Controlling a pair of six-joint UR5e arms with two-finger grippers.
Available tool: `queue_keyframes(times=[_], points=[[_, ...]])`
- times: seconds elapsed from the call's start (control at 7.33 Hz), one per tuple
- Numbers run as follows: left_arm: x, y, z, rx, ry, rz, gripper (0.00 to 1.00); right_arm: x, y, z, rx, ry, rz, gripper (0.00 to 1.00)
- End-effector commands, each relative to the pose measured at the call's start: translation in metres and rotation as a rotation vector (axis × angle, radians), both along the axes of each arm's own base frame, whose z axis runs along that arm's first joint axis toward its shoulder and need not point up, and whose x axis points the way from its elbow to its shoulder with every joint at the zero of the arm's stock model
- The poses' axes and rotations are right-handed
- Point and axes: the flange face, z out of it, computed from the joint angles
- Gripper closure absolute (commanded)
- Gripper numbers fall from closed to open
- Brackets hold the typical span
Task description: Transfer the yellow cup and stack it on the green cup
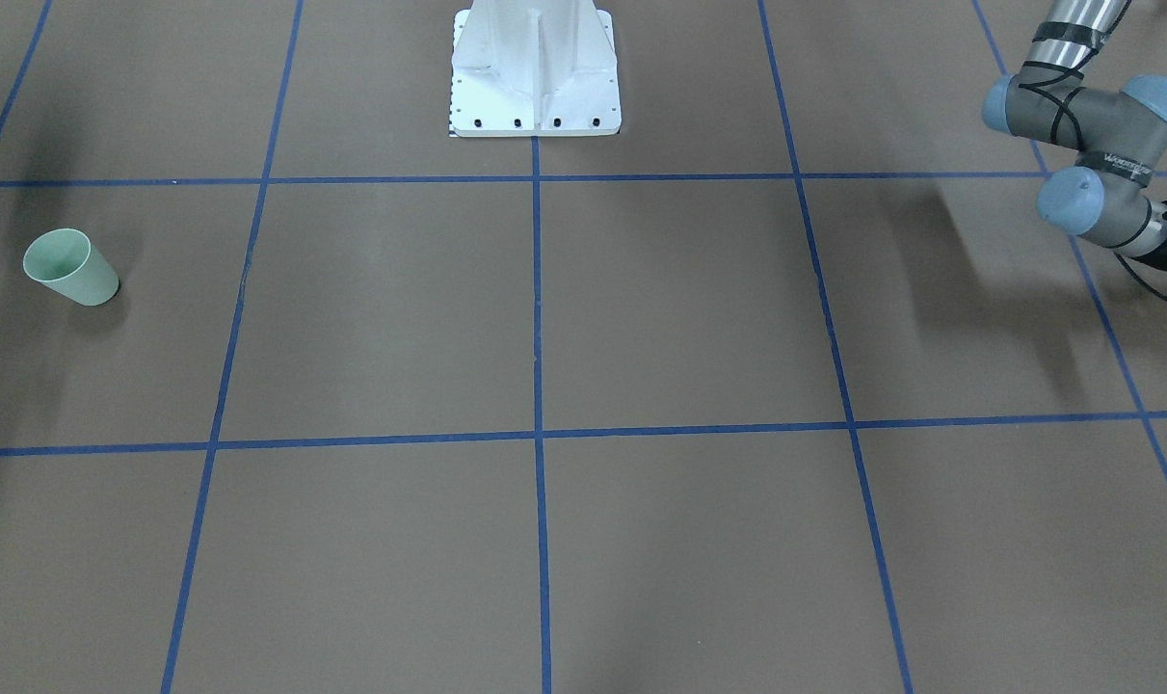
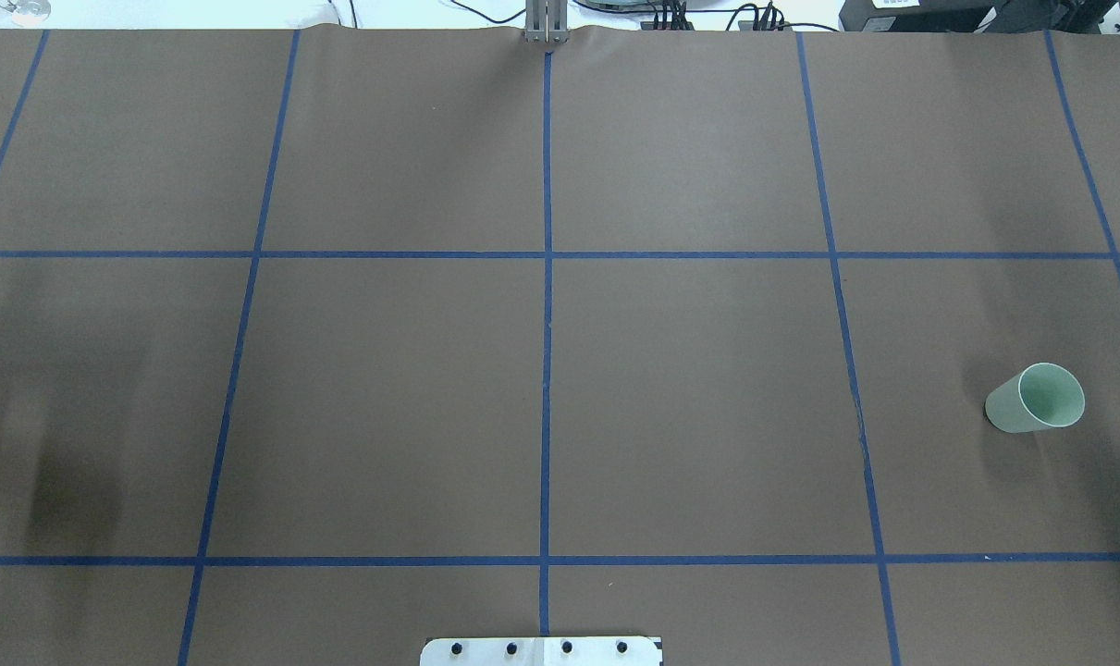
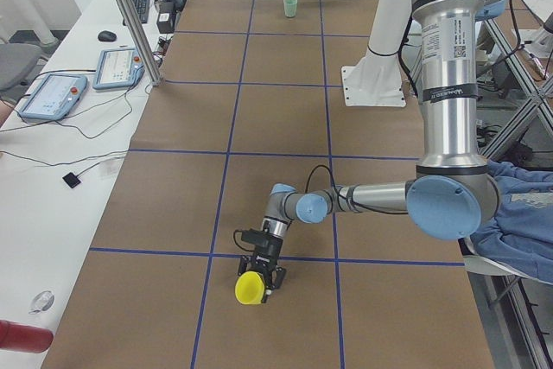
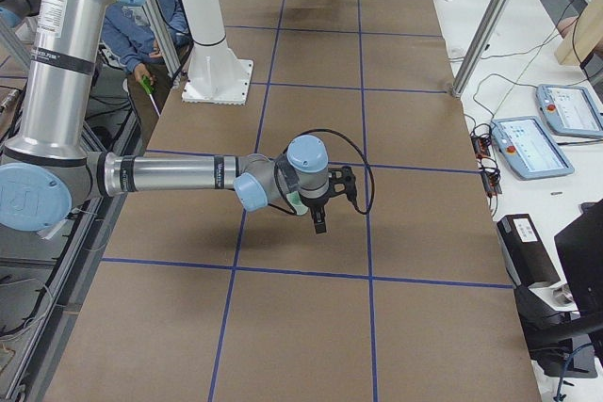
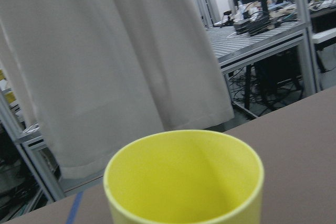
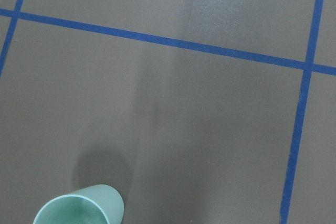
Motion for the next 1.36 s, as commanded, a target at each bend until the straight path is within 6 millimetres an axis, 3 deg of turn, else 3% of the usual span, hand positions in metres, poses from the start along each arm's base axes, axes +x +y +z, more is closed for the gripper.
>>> queue_keyframes(times=[0.0,0.14,0.27,0.41,0.55,0.68,0.82,0.95,1.09,1.23], points=[[0.062,-0.076,-0.115,0.276,0.054,0.205,1.00,-0.003,-0.014,-0.006,0.012,0.001,0.008,0.00],[0.084,-0.102,-0.176,0.380,0.053,0.344,1.00,-0.006,-0.023,-0.011,0.020,-0.004,0.013,0.00],[0.081,-0.099,-0.173,0.443,0.060,0.409,1.00,-0.010,-0.037,-0.022,0.014,-0.014,0.039,0.00],[0.090,-0.098,-0.182,0.559,0.087,0.487,1.00,-0.014,-0.052,-0.039,0.011,-0.027,0.074,0.00],[0.108,-0.103,-0.218,0.670,0.122,0.649,1.00,-0.023,-0.066,-0.057,0.007,-0.047,0.095,0.00],[0.123,-0.105,-0.251,0.757,0.157,0.784,1.00,-0.044,-0.081,-0.076,0.000,-0.064,0.099,0.00],[0.143,-0.114,-0.287,0.820,0.186,0.803,1.00,-0.066,-0.094,-0.091,-0.028,-0.074,0.125,0.00],[0.178,-0.107,-0.320,0.868,0.224,0.833,1.00,-0.079,-0.096,-0.106,-0.041,-0.092,0.133,0.00],[0.209,-0.098,-0.356,0.921,0.265,0.857,1.00,-0.130,-0.101,-0.131,-0.086,-0.121,0.121,0.00],[0.238,-0.078,-0.374,0.947,0.291,0.900,1.00,-0.163,-0.113,-0.163,-0.117,-0.152,0.130,0.00]])
